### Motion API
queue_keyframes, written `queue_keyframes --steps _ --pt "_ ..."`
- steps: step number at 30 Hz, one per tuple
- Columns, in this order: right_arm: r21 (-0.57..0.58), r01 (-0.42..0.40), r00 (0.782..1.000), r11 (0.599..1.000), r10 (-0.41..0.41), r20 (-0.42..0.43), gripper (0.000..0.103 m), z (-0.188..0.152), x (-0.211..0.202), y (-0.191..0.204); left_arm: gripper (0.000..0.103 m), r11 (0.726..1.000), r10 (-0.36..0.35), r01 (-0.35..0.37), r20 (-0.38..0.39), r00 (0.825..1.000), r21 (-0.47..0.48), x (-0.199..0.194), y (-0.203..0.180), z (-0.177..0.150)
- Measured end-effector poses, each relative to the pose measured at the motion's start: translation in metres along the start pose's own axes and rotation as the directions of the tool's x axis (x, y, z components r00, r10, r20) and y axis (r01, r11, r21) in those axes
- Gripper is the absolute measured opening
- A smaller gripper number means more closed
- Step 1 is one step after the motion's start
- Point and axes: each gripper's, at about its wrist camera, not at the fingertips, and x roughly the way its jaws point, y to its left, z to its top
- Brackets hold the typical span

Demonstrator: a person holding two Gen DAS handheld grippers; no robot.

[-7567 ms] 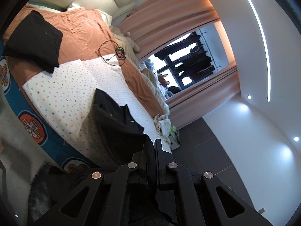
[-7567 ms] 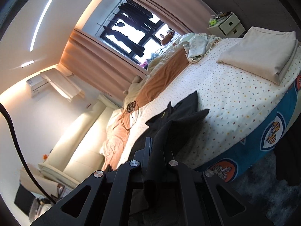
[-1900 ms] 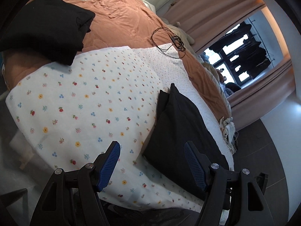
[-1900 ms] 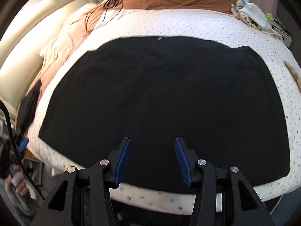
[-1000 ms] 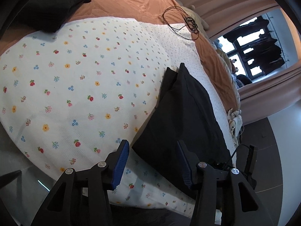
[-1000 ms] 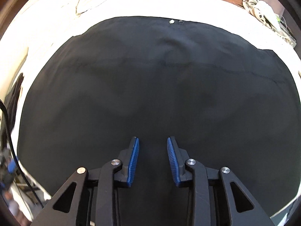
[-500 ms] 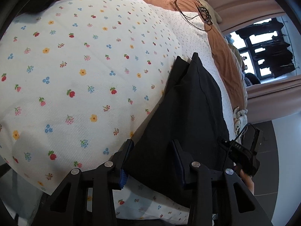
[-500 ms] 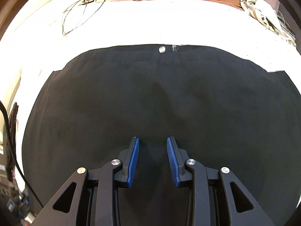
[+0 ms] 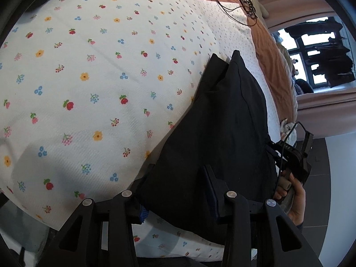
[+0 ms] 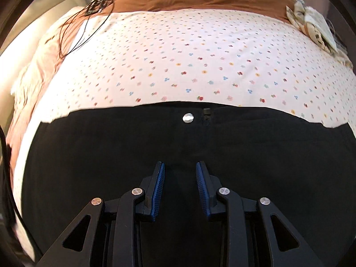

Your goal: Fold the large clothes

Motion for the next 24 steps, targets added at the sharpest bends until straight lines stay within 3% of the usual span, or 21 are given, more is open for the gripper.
queue_keyframes --steps 5,9,12,20,24 --pt "0.018 -0.028 0.999 0.999 0.028 -0.032 0.029 -0.023 -0.019 -0.018 0.041 0.999 -0.023 0.022 -0.026 0.999 -0.029 0.003 0.001 0.008" --pt "0.029 -0.082 0.995 0.996 0.083 -0.057 0.03 -0.043 -0.032 -0.013 0.023 1.0 -0.026 0.026 -0.004 1.0 0.0 -0.004 -0.006 0.005" --pt "0.021 -0.109 0.991 0.994 0.11 -0.079 0.03 -0.064 -0.042 -0.017 0.017 0.999 -0.031 0.03 0.026 0.999 0.038 -0.013 -0.018 0.002" --pt "0.02 -0.196 0.97 0.981 0.196 -0.141 0.03 -0.122 -0.055 -0.019 0.013 0.984 -0.122 0.109 0.087 0.989 0.141 -0.047 -0.063 -0.005" --pt "-0.013 -0.195 0.971 0.981 0.192 -0.14 0.031 -0.147 -0.064 -0.016 0.013 0.971 -0.157 0.134 0.103 0.982 0.2 -0.059 -0.091 -0.011"
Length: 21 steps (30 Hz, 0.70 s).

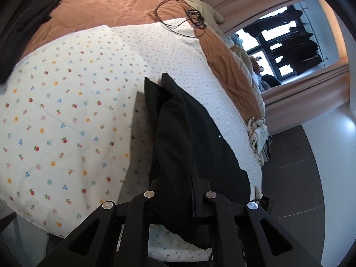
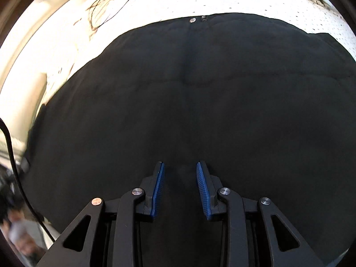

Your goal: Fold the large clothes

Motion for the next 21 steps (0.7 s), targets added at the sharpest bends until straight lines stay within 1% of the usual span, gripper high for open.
queue_keyframes --steps 5,11,13,16,18,21 --pt "0.003 -0.018 1.0 1.0 0.018 -0.002 0.031 -0.021 -0.007 -0.004 0.012 0.998 -0.017 0.017 0.002 1.0 0.056 -0.002 -0.035 0.002" --pt "0.047 -0.057 0.998 0.997 0.057 0.0 0.031 -0.046 -0.019 -0.016 0.012 0.992 -0.043 0.044 -0.012 0.999 0.122 -0.005 -0.073 0.001" --pt "0.079 -0.087 0.996 0.993 0.088 -0.009 0.031 -0.051 -0.022 -0.021 0.012 0.988 -0.045 0.047 -0.019 0.999 0.147 -0.004 -0.087 -0.001" --pt "0.159 -0.132 0.99 0.978 0.137 -0.023 0.031 -0.062 -0.029 -0.032 0.011 0.982 -0.054 0.058 -0.029 0.998 0.182 -0.003 -0.105 -0.004" --pt "0.166 -0.142 0.988 0.976 0.149 -0.031 0.031 -0.07 -0.029 -0.021 0.011 0.976 -0.065 0.072 -0.039 0.997 0.208 -0.001 -0.118 -0.008" --pt "0.174 -0.156 0.985 0.972 0.165 -0.042 0.031 -0.075 -0.03 -0.022 0.011 0.967 -0.079 0.09 -0.056 0.995 0.239 0.006 -0.138 -0.016"
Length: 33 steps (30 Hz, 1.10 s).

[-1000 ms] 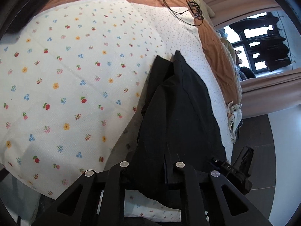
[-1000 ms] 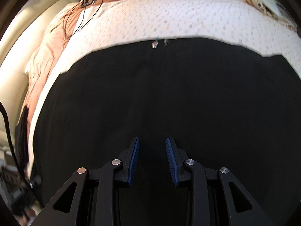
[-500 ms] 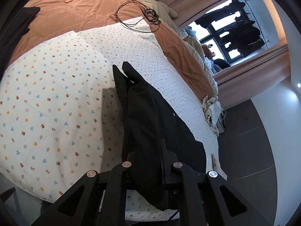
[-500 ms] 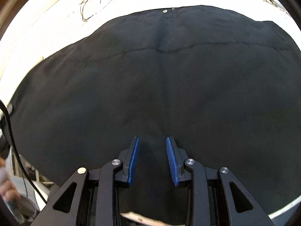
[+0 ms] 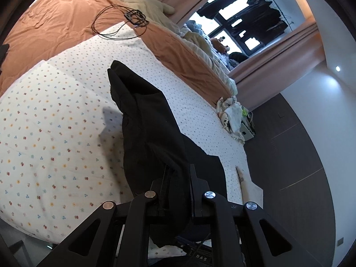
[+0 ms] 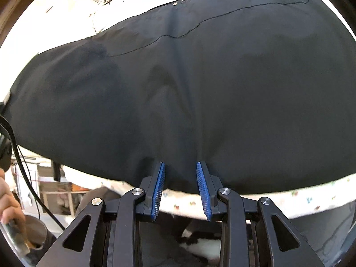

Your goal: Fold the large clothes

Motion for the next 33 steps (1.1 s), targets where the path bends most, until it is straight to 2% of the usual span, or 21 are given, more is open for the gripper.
queue_keyframes --steps 6,8,12,15,20,22,25,30,33 --pt "-0.02 -0.001 1.0 1.0 0.001 0.005 0.034 -0.008 0.021 0.004 0.011 0.998 -0.025 0.028 -0.049 0.998 0.056 0.021 -0.039 -0.005" --pt "-0.008 -0.027 1.0 1.0 0.028 0.011 0.034 -0.009 0.022 0.003 0.011 0.996 -0.025 0.03 -0.061 0.998 0.081 0.027 -0.054 -0.006" --pt "0.028 -0.143 0.99 0.989 0.143 0.006 0.034 -0.006 0.01 -0.012 0.011 0.989 -0.037 0.049 -0.089 0.995 0.136 0.041 -0.085 -0.005" --pt "0.049 -0.164 0.985 0.985 0.16 0.069 0.034 -0.006 -0.014 -0.03 0.011 0.981 -0.046 0.069 -0.125 0.991 0.181 0.056 -0.11 -0.011" --pt "0.117 -0.136 0.97 0.984 0.108 0.216 0.034 -0.008 -0.067 -0.074 0.011 0.961 -0.061 0.116 -0.213 0.975 0.253 0.103 -0.153 -0.03" --pt "0.162 -0.135 0.962 0.977 0.09 0.259 0.034 -0.01 -0.085 -0.095 0.011 0.955 -0.065 0.136 -0.26 0.963 0.265 0.128 -0.167 -0.043" --pt "0.236 -0.113 0.946 0.965 0.032 0.322 0.034 -0.019 -0.112 -0.132 0.011 0.952 -0.062 0.162 -0.353 0.933 0.261 0.174 -0.185 -0.069" --pt "0.356 -0.097 0.934 0.929 -0.039 0.356 0.034 -0.047 -0.136 -0.182 0.011 0.946 -0.033 0.186 -0.49 0.871 0.266 0.237 -0.207 -0.123" --pt "0.402 -0.083 0.928 0.912 -0.076 0.364 0.034 -0.065 -0.145 -0.201 0.011 0.94 -0.022 0.197 -0.528 0.849 0.278 0.255 -0.219 -0.144"
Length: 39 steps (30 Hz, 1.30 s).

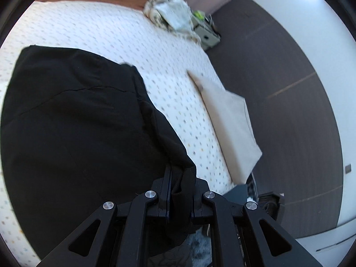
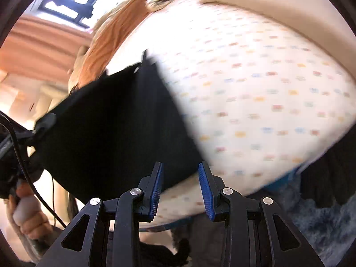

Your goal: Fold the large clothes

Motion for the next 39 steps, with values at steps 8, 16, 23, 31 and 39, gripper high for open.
queue_keyframes --steps 8,16,23,31,39 --pt "0.05 0.01 1.0 0.999 -0.011 0.021 0.034 0.013 -0.026 -0.044 0.04 1.0 0.02 -0.02 -0.106 0.994 0.004 0.025 -0.009 -0.007" --pt "-0.077 -0.1 0.993 0.992 0.104 0.056 0.063 0.031 -0.03 -0.006 0.063 0.996 0.029 -0.026 0.033 0.999 -0.085 -0.044 0.027 -0.019" --pt "-0.13 -0.193 0.981 0.973 0.194 -0.003 0.064 0.033 -0.007 0.025 0.063 0.966 0.209 -0.182 0.139 0.968 -0.184 -0.118 0.089 -0.055" --pt "-0.182 -0.203 0.979 0.962 0.203 -0.019 0.063 0.047 0.024 0.048 0.063 0.913 0.291 -0.233 0.134 0.947 -0.336 -0.139 0.143 -0.103" --pt "-0.24 -0.162 0.982 0.957 0.18 0.052 0.008 0.043 0.023 0.042 0.063 0.92 0.222 -0.166 0.123 0.967 -0.355 -0.123 0.164 -0.119"
